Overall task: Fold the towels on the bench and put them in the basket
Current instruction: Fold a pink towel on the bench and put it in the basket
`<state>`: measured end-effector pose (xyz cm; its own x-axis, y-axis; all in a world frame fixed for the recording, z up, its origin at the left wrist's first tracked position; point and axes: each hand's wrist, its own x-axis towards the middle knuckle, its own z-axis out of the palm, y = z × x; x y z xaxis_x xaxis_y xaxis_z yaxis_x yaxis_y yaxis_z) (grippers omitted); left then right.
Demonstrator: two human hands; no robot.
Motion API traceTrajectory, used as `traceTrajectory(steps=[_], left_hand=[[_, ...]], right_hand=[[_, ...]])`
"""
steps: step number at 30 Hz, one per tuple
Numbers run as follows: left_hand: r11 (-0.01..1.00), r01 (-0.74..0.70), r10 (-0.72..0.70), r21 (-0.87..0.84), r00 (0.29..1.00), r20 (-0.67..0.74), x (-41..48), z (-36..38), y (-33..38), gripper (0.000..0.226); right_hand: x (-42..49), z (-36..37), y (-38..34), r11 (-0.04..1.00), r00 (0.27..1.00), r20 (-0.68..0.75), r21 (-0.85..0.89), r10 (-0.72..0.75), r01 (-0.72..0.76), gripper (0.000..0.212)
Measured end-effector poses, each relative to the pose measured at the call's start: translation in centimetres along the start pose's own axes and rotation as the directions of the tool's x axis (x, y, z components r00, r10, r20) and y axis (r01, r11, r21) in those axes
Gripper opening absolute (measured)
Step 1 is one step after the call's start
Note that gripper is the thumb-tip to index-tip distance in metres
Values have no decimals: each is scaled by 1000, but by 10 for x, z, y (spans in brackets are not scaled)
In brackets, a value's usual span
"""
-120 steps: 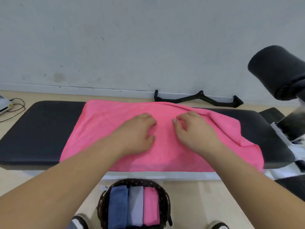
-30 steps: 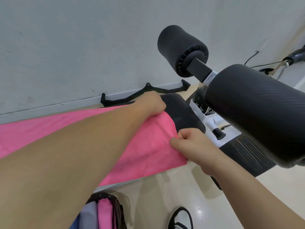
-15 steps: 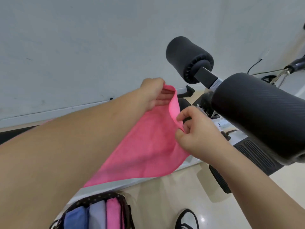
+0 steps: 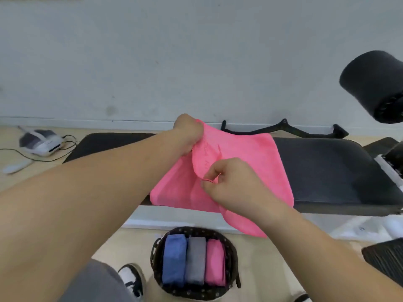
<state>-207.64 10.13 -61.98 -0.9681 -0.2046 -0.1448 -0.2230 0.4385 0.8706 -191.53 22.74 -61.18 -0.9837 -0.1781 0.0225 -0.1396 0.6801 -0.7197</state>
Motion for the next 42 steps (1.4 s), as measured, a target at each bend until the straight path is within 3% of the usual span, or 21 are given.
traceTrajectory(steps=[6,10,15,17,19,21,23,28,32,35,37,40,42], left_hand=[[999,-48,48,-2,998,-41,28,-44,-38,39],[993,-114,111,-31,991,-79,45,-53,-44,26],[985,-130,139,109,987,-80,54,-65,-58,16],[964,-112,132,241,989,-66,48,-73,-67,28],[920,-117,149,374,987,-59,34,-83,-73,37],[887,-92,107,453,994,-9,16,-89,-76,51],[855,-50,25,516,998,55,-3,-89,-78,74],[864,-90,7,495,986,168,-36,-83,-76,66],[820,-258,163,512,961,223,-49,-64,-78,61],[669,-396,364,629,912,187,-60,-50,-76,53],[516,-391,417,762,892,176,-68,-46,-67,50],[346,-304,342,888,922,183,-73,-47,-57,54],[412,-276,199,868,957,209,-73,-52,-58,54]], right_hand=[[32,38,-21,990,986,154,110,66,-83,13],[48,57,-29,982,988,138,165,71,-94,14],[53,69,-38,876,957,272,434,97,-212,11],[60,60,-19,973,996,75,218,56,-72,14],[66,39,5,987,990,-140,-163,-16,-7,20],[65,16,30,904,980,-194,-411,40,-118,32],[59,-1,51,823,978,-158,-532,135,-199,40],[39,-25,63,787,987,-58,-598,150,-155,42],[22,-43,53,663,911,-16,-680,412,-312,25],[8,-55,42,573,833,20,-735,553,-363,27],[0,-61,36,547,809,39,-756,587,-361,30],[1,-59,33,592,878,-36,-725,477,-351,37],[14,-52,39,695,946,-154,-646,284,-314,36]])
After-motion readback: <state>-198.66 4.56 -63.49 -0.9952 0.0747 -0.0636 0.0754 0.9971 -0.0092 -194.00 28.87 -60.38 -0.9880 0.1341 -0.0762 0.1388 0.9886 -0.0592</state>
